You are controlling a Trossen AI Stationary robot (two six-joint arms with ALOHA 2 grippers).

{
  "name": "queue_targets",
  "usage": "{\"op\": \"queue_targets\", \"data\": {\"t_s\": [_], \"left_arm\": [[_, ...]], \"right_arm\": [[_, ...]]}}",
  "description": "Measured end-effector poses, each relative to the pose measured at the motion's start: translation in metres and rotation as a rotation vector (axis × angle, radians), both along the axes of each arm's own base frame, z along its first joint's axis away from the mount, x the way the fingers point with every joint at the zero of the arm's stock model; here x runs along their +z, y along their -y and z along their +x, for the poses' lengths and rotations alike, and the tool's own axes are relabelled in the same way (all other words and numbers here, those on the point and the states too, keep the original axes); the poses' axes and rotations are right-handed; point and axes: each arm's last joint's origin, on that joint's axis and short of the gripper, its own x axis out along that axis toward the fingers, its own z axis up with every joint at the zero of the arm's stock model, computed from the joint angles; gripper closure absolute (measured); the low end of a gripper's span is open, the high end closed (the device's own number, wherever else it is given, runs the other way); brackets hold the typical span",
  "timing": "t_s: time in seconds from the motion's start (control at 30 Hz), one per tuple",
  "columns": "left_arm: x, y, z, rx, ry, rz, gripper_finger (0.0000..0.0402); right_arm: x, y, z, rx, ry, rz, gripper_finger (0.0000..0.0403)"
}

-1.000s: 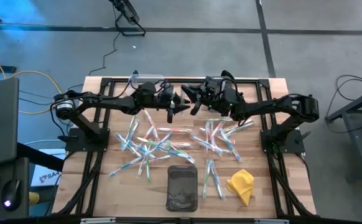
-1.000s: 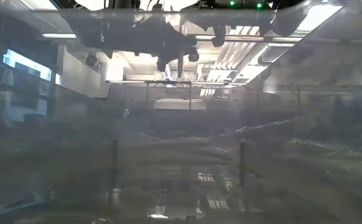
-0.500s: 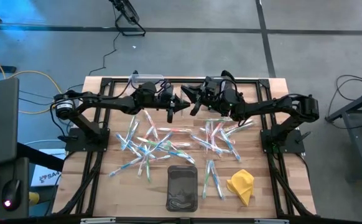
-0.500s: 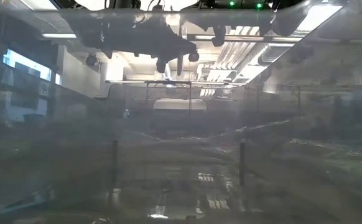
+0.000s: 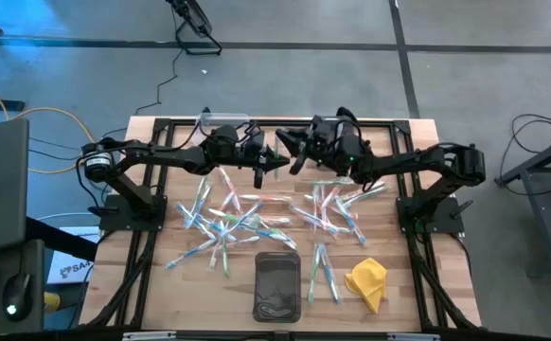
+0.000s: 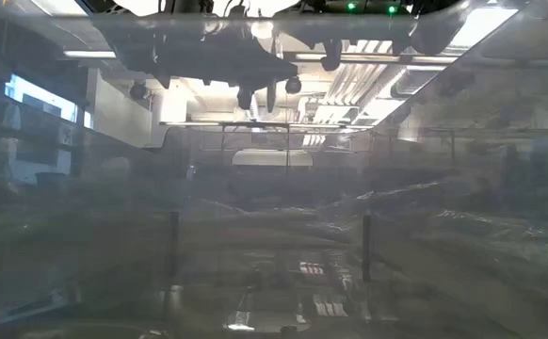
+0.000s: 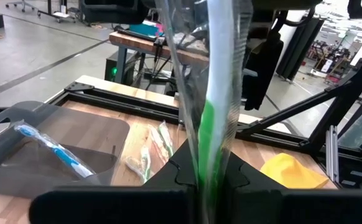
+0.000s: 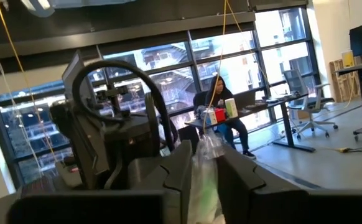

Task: Pick & Place Toothbrushes
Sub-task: Put the green toothbrush into the transparent bin

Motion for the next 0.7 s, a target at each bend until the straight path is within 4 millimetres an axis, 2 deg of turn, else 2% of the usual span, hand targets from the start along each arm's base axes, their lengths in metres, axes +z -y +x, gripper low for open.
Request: {"op": "queue_targets", "data": {"t_s": [0.23, 0.47, 0.7], "left_arm": [[0.0, 0.0, 0.0, 0.002, 0.0, -0.004, 0.0394], [0.0, 0.0, 0.0, -0.003, 0.002, -0.007, 0.0394], [0.0, 0.0, 0.0, -0.005, 0.004, -0.017, 0.0394]], "right_arm": [[-0.001, -0.001, 0.001, 0.06, -0.009, 0.019, 0.0276], [0.015, -0.004, -0.013, 0.023, -0.085, -0.061, 0.0203], [0.035, -0.007, -0.041, -0.071, -0.19, -0.049, 0.0186]]}}
